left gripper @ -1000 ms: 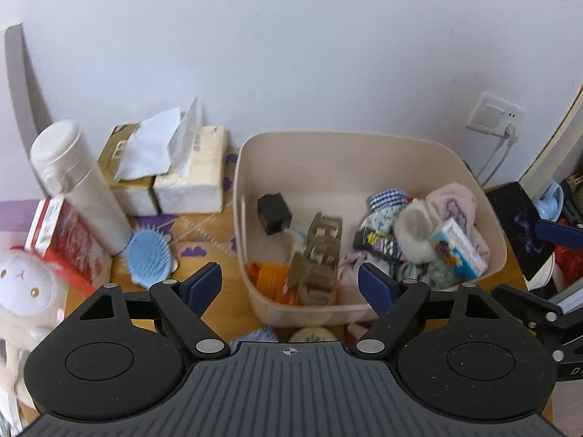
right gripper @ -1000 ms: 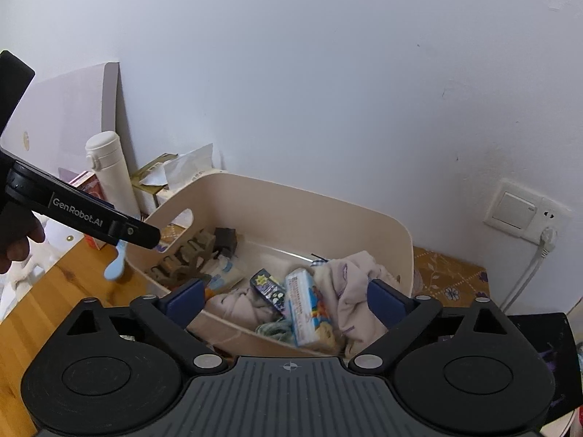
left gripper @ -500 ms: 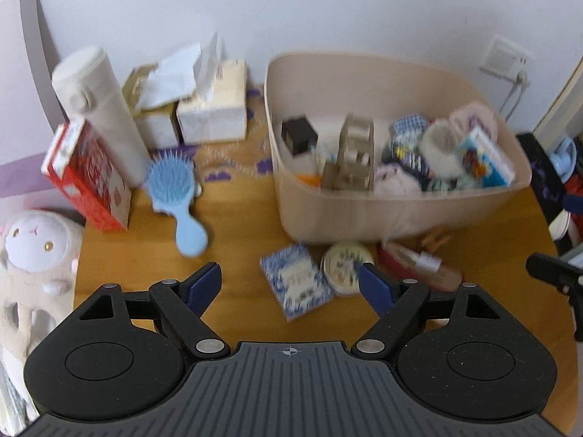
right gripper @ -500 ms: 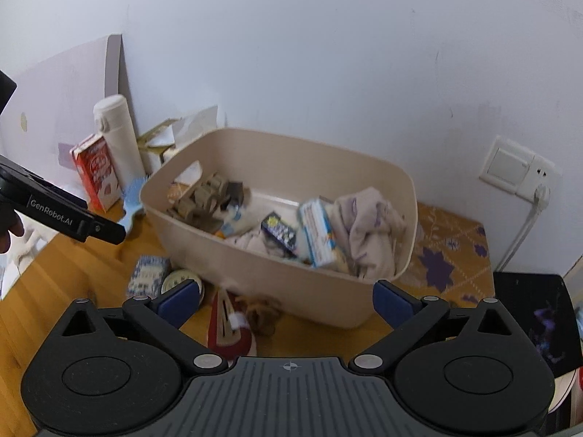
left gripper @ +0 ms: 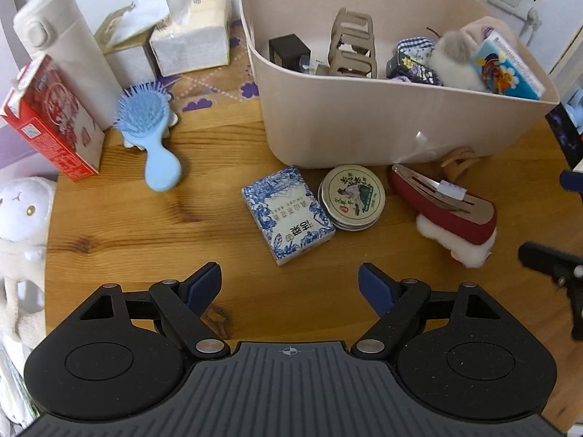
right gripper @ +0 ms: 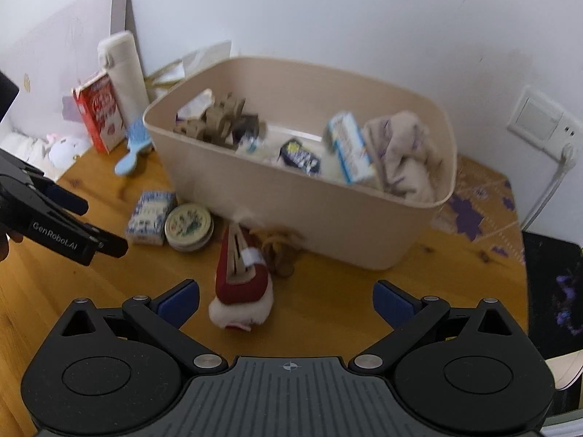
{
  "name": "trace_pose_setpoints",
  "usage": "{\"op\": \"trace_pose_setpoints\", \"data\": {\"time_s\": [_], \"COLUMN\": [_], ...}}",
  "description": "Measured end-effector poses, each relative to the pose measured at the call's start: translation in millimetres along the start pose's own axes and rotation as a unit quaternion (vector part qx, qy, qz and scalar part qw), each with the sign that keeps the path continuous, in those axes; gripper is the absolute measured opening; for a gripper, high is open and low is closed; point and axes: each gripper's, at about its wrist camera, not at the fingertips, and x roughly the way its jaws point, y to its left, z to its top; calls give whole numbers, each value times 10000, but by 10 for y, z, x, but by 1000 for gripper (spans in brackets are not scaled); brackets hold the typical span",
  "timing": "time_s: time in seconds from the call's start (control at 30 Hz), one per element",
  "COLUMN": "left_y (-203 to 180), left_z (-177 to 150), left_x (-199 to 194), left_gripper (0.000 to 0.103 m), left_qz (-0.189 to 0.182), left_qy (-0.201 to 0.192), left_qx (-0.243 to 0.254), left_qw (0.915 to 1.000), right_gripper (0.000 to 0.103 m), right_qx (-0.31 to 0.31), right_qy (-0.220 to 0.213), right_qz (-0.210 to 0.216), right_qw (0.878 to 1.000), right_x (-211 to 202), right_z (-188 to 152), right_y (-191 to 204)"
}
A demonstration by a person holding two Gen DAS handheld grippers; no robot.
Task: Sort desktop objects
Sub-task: 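Grasp the blue-and-white patterned box with the left gripper while the right grasps the red plush slipper, then carry the patterned box and red plush slipper into the basket with both grippers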
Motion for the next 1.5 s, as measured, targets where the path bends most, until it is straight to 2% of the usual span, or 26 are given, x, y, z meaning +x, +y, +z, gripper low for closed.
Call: {"op": "trace_pose_setpoints", "data": {"time_s": [0.13,0.33,0.57,0.77,0.9,0.97,1.03,1.07,1.1,1.23,1.5], "left_y": [-27,-65,4,65,115,126,122,117,101,71,-35], "left_z": [47,130,196,241,286,278,266,265,252,209,75], "left_x": [71,247,433,449,502,510,478,460,438,376,-13], "left_gripper": [84,84,84,84,83,78,60,55,47,47,47], "left_qz": [79,197,246,359,456,479,488,472,452,389,297], "left_qy": [-140,-80,229,181,213,196,91,76,54,115,-50], "left_qx": [-172,-319,-618,-812,-869,-849,-754,-700,-639,-561,-224], "left_qw": [9997,9993,9975,9959,9949,9950,9959,9964,9969,9976,9993], "right_gripper": [103,103,103,94,86,81,61,56,45,38,36], "right_qx": [0,68,-123,-166,-115,-110,-130,-131,-129,-91,-58], "right_qy": [173,322,350,392,447,451,467,484,498,455,237], "right_qz": [63,241,405,570,675,737,788,815,833,814,705], "right_qw": [9998,9992,9985,9975,9967,9962,9957,9954,9952,9956,9972], "right_x": [155,350,524,635,682,689,700,705,702,625,273], "right_z": [-41,-63,-53,-65,-75,-80,-81,-75,-74,-87,-198], "right_y": [12,2,44,57,42,43,47,51,55,69,122]}}
